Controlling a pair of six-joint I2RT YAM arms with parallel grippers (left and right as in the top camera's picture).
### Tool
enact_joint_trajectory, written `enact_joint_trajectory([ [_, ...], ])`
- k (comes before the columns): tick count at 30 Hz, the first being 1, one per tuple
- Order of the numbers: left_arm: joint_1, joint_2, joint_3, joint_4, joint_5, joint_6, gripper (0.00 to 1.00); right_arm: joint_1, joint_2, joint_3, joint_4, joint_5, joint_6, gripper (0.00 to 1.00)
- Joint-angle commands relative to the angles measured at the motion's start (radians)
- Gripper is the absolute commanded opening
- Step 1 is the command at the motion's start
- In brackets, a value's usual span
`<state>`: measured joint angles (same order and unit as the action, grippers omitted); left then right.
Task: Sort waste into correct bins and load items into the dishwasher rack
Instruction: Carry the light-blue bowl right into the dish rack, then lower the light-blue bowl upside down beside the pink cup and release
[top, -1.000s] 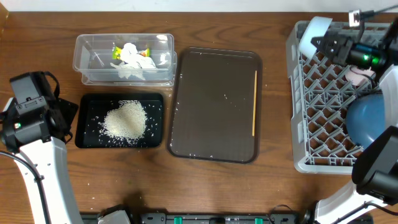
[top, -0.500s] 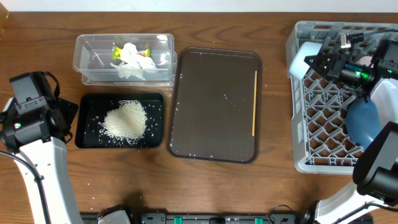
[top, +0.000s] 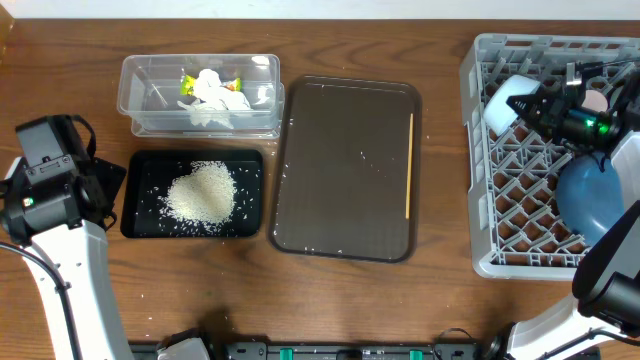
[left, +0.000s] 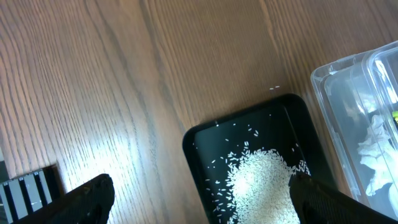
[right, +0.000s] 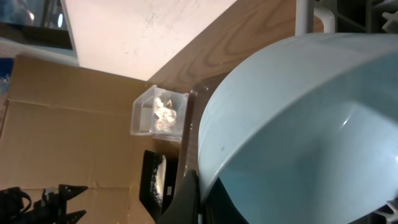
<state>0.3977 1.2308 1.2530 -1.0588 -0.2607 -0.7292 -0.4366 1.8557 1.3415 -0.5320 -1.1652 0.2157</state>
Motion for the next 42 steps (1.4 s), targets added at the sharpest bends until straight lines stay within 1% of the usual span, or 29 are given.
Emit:
enact_joint_trajectory([
  [1,0.004,0.003,-0.001,-0.003,-0.005,-0.002,0.92,0.002,0.002,-0.009,-0.014,0.113,-0.015,0.01],
  [8,0.004,0.003,-0.001,-0.003,-0.005,-0.002,0.92,-0.002,-0.003,-0.008,-0.075,0.121,-0.031,0.01],
  [11,0.004,0.003,-0.001,-0.003,-0.005,-0.002,0.92,-0.006,-0.025,-0.008,-0.102,0.17,-0.029,0.01],
  [13,0.004,0.003,-0.001,-0.003,-0.005,-0.002,0.92,-0.006,-0.053,-0.008,-0.132,0.245,-0.021,0.02],
  [16,0.004,0.003,-0.001,-0.003,-0.005,-0.002,0.92,-0.007,-0.119,-0.008,-0.195,0.43,0.003,0.02],
  [19,0.004,0.003,-0.001,-0.003,-0.005,-0.002,0.92,-0.007,-0.185,-0.008,-0.236,0.583,0.037,0.05],
  [21,0.004,0.003,-0.001,-0.003,-0.005,-0.002,0.92,-0.007,-0.23,-0.008,-0.267,0.661,0.054,0.05],
  [22,0.004,0.003,-0.001,-0.003,-0.005,-0.002,0.92,-0.007,-0.244,-0.008,-0.278,0.68,0.054,0.07],
  [24,0.004,0.003,-0.001,-0.003,-0.005,-0.002,0.92,-0.007,-0.275,-0.008,-0.306,0.708,0.054,0.23],
  [25,0.004,0.003,-0.001,-0.003,-0.005,-0.002,0.92,-0.007,-0.286,-0.008,-0.315,0.711,0.054,0.28],
  [26,0.004,0.003,-0.001,-0.003,-0.005,-0.002,0.92,-0.007,-0.293,-0.008,-0.319,0.711,0.054,0.35],
  [27,0.004,0.003,-0.001,-0.003,-0.005,-0.002,0.92,-0.007,-0.301,-0.008,-0.323,0.709,0.053,0.4],
  [32,0.004,0.003,-0.001,-0.003,-0.005,-0.002,0.92,0.0,-0.306,-0.008,-0.34,0.652,0.053,0.39],
  [35,0.004,0.003,-0.001,-0.003,-0.005,-0.002,0.92,0.011,-0.307,-0.008,-0.344,0.625,0.053,0.37],
  [40,0.004,0.003,-0.001,-0.003,-0.005,-0.002,0.92,0.051,-0.307,-0.008,-0.34,0.649,0.049,0.36],
  [42,0.004,0.003,-0.001,-0.003,-0.005,-0.002,0.92,0.076,-0.307,-0.008,-0.327,0.704,0.049,0.37],
])
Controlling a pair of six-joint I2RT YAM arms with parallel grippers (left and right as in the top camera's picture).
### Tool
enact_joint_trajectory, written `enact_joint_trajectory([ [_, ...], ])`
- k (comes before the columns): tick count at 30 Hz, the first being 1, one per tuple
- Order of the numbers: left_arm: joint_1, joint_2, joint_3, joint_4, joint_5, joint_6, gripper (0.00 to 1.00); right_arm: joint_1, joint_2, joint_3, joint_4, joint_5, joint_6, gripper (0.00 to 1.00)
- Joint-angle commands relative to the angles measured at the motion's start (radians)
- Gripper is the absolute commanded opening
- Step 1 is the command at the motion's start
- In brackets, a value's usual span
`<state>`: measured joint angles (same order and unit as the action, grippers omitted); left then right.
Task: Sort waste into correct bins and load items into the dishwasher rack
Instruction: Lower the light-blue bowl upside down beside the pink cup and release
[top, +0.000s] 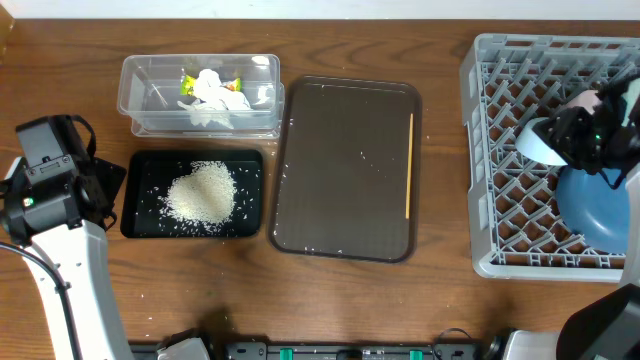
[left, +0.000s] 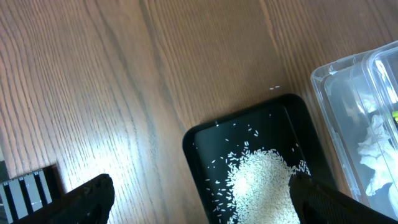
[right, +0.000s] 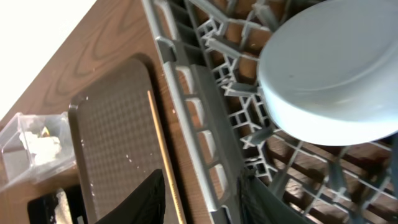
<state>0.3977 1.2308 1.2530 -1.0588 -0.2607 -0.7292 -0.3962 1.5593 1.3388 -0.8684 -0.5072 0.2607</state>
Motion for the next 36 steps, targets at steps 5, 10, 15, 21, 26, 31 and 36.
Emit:
enact_joint_trajectory([
  [5,0.004,0.003,-0.001,-0.003,-0.005,-0.002,0.92,0.09,-0.009,-0.005,0.1,0.322,0.043,0.16],
  [10,0.004,0.003,-0.001,-0.003,-0.005,-0.002,0.92,0.095,0.03,-0.006,0.228,0.521,0.077,0.01],
  [15,0.004,0.003,-0.001,-0.003,-0.005,-0.002,0.92,0.095,0.101,-0.006,0.296,0.523,0.071,0.01],
  [21,0.004,0.003,-0.001,-0.003,-0.005,-0.002,0.92,0.095,0.173,-0.006,0.284,0.529,0.072,0.01],
  [26,0.004,0.003,-0.001,-0.003,-0.005,-0.002,0.92,0.095,0.168,-0.005,0.197,0.526,0.072,0.01],
  [31,0.004,0.003,-0.001,-0.003,-0.005,-0.002,0.92,0.095,0.152,-0.005,0.087,0.525,0.076,0.01],
  [36,0.004,0.003,-0.001,-0.003,-0.005,-0.002,0.92,0.095,0.122,0.0,-0.002,0.465,0.076,0.01],
])
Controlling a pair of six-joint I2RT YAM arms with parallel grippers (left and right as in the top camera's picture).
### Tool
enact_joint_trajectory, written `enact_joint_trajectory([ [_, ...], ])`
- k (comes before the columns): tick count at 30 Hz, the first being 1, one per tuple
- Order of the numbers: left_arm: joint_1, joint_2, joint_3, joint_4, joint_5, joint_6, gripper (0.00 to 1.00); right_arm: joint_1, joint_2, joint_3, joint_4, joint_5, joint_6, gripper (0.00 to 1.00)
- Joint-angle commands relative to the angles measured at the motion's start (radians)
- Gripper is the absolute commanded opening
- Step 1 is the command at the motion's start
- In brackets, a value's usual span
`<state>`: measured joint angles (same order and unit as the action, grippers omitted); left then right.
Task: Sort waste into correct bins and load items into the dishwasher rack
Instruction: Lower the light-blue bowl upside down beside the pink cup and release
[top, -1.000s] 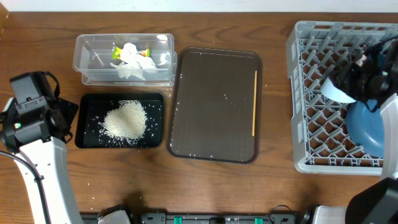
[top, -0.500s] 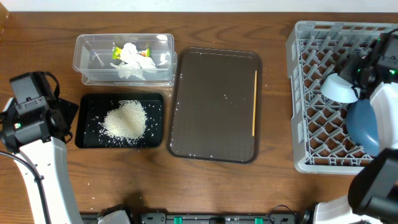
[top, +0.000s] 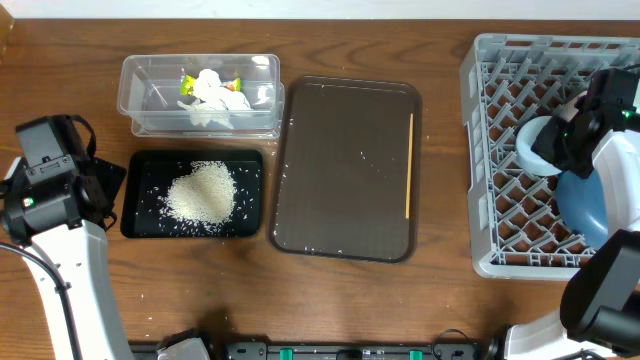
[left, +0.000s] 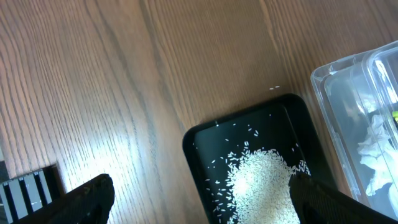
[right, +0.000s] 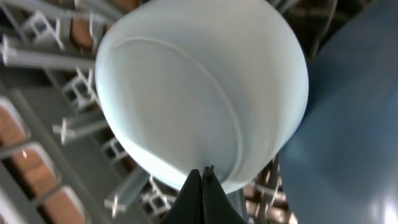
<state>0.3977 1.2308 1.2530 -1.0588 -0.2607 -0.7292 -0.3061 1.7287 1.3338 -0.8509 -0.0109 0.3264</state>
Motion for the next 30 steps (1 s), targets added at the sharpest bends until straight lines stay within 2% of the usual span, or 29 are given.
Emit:
enact_joint_trajectory([
  [1,0.004,0.003,-0.001,-0.003,-0.005,-0.002,0.92,0.005,-0.062,0.005,-0.026,-0.043,0.01,0.01],
  [5,0.004,0.003,-0.001,-0.003,-0.005,-0.002,0.92,0.005,-0.15,0.005,-0.006,-0.044,0.01,0.01],
  [10,0.004,0.003,-0.001,-0.003,-0.005,-0.002,0.92,0.005,-0.198,0.005,0.074,-0.03,0.003,0.07],
  [24,0.004,0.003,-0.001,-0.003,-0.005,-0.002,0.92,0.003,-0.009,0.005,0.119,0.053,-0.001,0.03],
  [30,0.004,0.003,-0.001,-0.003,-0.005,-0.002,0.92,-0.026,0.017,0.005,0.121,0.11,0.019,0.03],
])
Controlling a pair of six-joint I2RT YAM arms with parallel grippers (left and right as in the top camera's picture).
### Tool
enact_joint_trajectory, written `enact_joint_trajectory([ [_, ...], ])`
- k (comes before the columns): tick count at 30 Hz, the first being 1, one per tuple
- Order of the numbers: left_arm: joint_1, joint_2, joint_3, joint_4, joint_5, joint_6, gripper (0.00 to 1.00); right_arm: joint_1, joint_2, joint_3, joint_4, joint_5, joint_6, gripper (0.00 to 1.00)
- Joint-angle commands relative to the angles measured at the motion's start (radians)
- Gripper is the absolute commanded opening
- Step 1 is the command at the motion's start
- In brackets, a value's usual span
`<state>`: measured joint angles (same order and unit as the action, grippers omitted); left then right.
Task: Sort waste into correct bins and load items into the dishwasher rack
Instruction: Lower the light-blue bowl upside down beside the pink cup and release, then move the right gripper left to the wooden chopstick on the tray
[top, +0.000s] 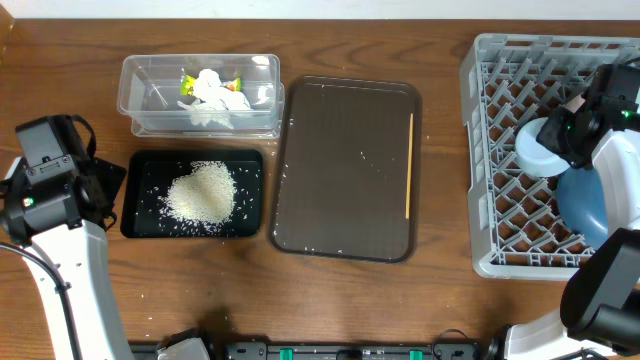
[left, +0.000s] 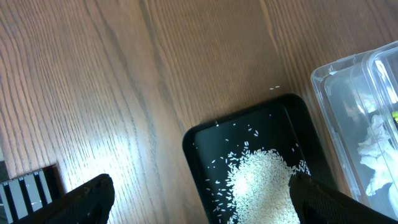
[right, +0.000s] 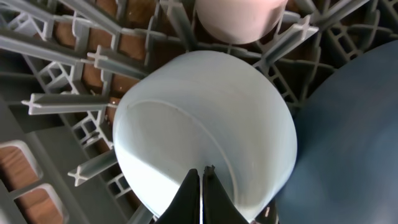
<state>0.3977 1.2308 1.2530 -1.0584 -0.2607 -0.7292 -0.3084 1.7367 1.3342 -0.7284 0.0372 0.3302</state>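
Note:
A white bowl (right: 205, 130) lies bottom-up in the grey dishwasher rack (top: 480, 150), next to a blue dish (top: 585, 200) and a pink cup (right: 239, 15). My right gripper (right: 201, 171) hovers just over the bowl's base, fingers pressed together with nothing visibly between them. A wooden chopstick (top: 409, 165) lies on the brown tray (top: 330, 200). Rice fills the black tray (top: 195, 192); wrappers and tissue sit in the clear bin (top: 200, 95). My left gripper (left: 199, 205) stands open over the black tray's left end.
The rack's raised prongs (right: 118, 62) surround the bowl on all sides. A few rice grains are scattered on the brown tray and on the wood near the black tray. Bare wooden table (left: 93, 93) lies left of the bins.
My right gripper has drawn back a little from the white bowl, which now looks smaller in the wrist view, with the pink cup showing beyond it. The left arm is unchanged.
My right gripper first held the white bowl above the rack's far side. Then the bowl lay in the rack beside the blue dish with the fingers spread apart. Later the fingers were together close over the bowl, and now they are slightly farther from it.

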Motion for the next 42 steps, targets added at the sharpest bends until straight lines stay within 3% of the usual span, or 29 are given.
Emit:
enact_joint_trajectory([
  [1,0.004,0.003,-0.001,-0.004,-0.005,-0.002,0.92,-0.034,0.009,0.005,-0.004,0.069,0.021,0.03],
  [17,0.004,0.003,-0.001,-0.004,-0.005,-0.002,0.92,-0.114,-0.051,0.005,-0.026,0.006,0.055,0.01],
  [22,0.004,0.003,-0.001,-0.004,-0.005,-0.002,0.92,-0.097,-0.145,0.005,-0.012,-0.132,0.008,0.09],
  [24,0.004,0.003,-0.001,-0.004,-0.005,-0.002,0.92,-0.085,-0.183,0.005,0.005,-0.224,-0.032,0.2],
  [26,0.004,0.003,-0.001,-0.004,-0.005,-0.002,0.92,-0.061,-0.215,0.005,0.025,-0.317,-0.066,0.52],
  [28,0.004,0.003,-0.001,-0.004,-0.005,-0.002,0.92,-0.031,-0.237,0.005,0.041,-0.388,-0.069,0.72],
  [29,0.004,0.003,-0.001,-0.004,-0.005,-0.002,0.92,-0.006,-0.243,0.005,0.047,-0.412,-0.069,0.77],
  [36,0.004,0.003,-0.001,-0.004,-0.005,-0.002,0.92,0.258,-0.222,0.005,0.059,-0.289,-0.07,0.97],
  [42,0.004,0.003,-0.001,-0.004,-0.005,-0.002,0.92,0.443,-0.14,0.02,0.023,-0.153,-0.07,0.99],
])
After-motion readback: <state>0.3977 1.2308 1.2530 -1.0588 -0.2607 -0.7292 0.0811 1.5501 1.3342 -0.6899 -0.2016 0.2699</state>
